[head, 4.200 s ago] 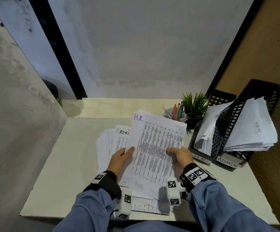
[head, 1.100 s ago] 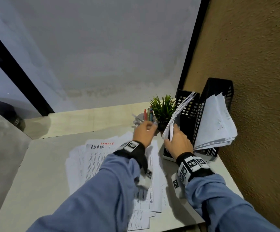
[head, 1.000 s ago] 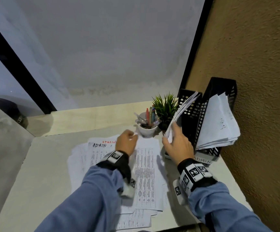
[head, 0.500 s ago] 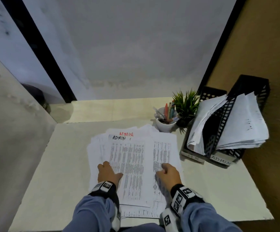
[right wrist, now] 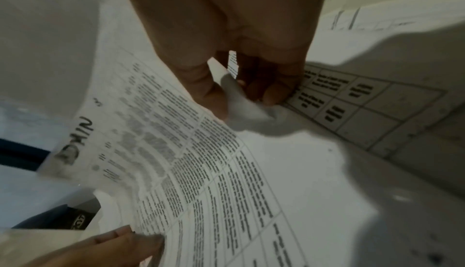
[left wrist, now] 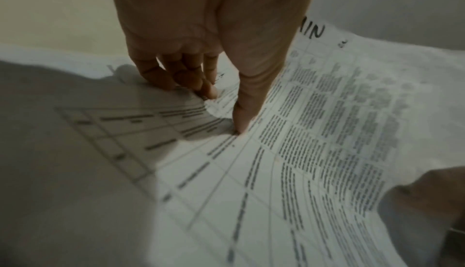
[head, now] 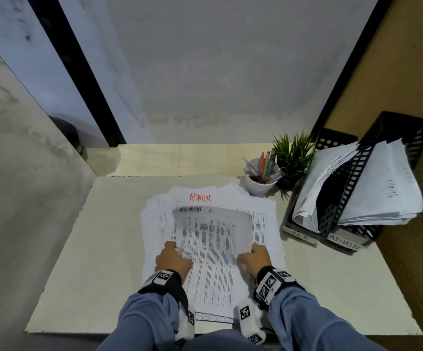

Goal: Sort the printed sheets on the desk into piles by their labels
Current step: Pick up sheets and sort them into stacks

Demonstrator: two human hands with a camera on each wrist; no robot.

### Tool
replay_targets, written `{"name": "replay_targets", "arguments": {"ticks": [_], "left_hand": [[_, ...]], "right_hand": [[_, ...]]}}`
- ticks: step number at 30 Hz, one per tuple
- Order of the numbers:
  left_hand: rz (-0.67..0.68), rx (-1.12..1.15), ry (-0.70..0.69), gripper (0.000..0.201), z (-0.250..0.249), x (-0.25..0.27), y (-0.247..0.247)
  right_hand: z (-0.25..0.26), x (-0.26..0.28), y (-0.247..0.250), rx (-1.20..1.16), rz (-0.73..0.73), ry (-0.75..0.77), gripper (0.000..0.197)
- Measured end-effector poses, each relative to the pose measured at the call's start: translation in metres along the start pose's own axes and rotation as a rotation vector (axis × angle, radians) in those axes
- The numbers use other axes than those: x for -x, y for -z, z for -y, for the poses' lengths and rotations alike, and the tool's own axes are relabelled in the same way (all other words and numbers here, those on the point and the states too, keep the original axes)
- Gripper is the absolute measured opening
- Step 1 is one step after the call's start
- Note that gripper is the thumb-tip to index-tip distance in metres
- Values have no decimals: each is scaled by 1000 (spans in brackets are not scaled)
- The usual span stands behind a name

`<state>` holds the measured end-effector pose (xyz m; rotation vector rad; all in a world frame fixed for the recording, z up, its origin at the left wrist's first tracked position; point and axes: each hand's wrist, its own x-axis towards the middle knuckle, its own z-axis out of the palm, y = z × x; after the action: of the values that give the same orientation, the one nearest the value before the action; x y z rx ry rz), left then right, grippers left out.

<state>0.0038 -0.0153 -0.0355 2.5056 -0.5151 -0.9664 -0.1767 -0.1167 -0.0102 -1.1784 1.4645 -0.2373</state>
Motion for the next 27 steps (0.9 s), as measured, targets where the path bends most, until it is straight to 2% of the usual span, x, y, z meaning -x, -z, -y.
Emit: {"name": "replay_targets", "arguments": {"ticks": [3,6,9,11,13,15,19,22,27], "left_hand": [[-178,-41,-28,38,0,-2,5],[-272,-22,-26,40,2,-7,12],[-207,38,9,59,2,-14,18],[-155,91,46,62,1,-15,21],[-119,129,39,43,1,-15,23],[-105,116,-19,23,0,-11,24],[-143,269,-145,14,1,-3,19],[-143,378,-198,27,4,3,18],[30,612,-209,43,11,3,20]], "right_hand": [[1,-4,6,-53,-47,14,20],[6,-3,18,-74,-60,27,26],[3,-13,20,-88,-68,-77,33],[-2,-12,19,-126,-54,-108,40],[-7,-9,19,-185,-35,-89,42],[-10,-7,17,-223,-22,-77,33],[-12,-9,16,-259,-21,-54,34],[-9,-8,20,-234,-42,-67,26],[-18,-27,23,-304,-100,-98,21]]}}
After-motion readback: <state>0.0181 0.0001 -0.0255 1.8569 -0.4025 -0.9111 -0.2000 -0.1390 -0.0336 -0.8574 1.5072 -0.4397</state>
